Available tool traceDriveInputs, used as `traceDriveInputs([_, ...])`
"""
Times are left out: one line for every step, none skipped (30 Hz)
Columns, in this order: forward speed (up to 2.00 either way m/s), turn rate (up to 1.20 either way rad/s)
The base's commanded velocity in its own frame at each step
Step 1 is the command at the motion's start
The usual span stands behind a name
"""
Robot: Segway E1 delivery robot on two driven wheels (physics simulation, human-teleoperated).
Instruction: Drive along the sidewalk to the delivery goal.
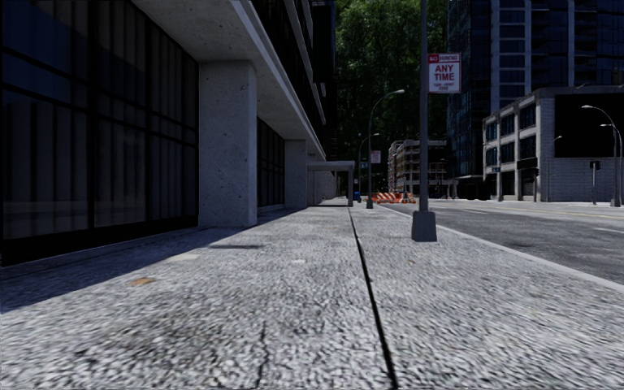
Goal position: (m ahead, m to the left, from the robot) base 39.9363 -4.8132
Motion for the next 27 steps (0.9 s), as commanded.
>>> traceDriveInputs([2.00, 0.00])
traceDriveInputs([2.00, 0.00])
traceDriveInputs([2.00, 0.00])
traceDriveInputs([2.00, 0.00])
traceDriveInputs([2.00, 0.00])
traceDriveInputs([2.00, 0.00])
traceDriveInputs([2.00, 0.00])
traceDriveInputs([2.00, 0.00])
traceDriveInputs([2.00, 0.00])
traceDriveInputs([2.00, 0.00])
traceDriveInputs([2.00, 0.00])
traceDriveInputs([2.00, 0.00])
traceDriveInputs([2.00, 0.00])
traceDriveInputs([2.00, 0.00])
traceDriveInputs([2.00, 0.00])
traceDriveInputs([2.00, 0.00])
traceDriveInputs([2.00, 0.00])
traceDriveInputs([2.00, 0.00])
traceDriveInputs([2.00, 0.00])
traceDriveInputs([2.00, 0.00])
traceDriveInputs([2.00, 0.00])
traceDriveInputs([2.00, 0.00])
traceDriveInputs([2.00, 0.00])
traceDriveInputs([2.00, 0.00])
traceDriveInputs([2.00, 0.00])
traceDriveInputs([2.00, 0.00])
traceDriveInputs([2.00, 0.00])
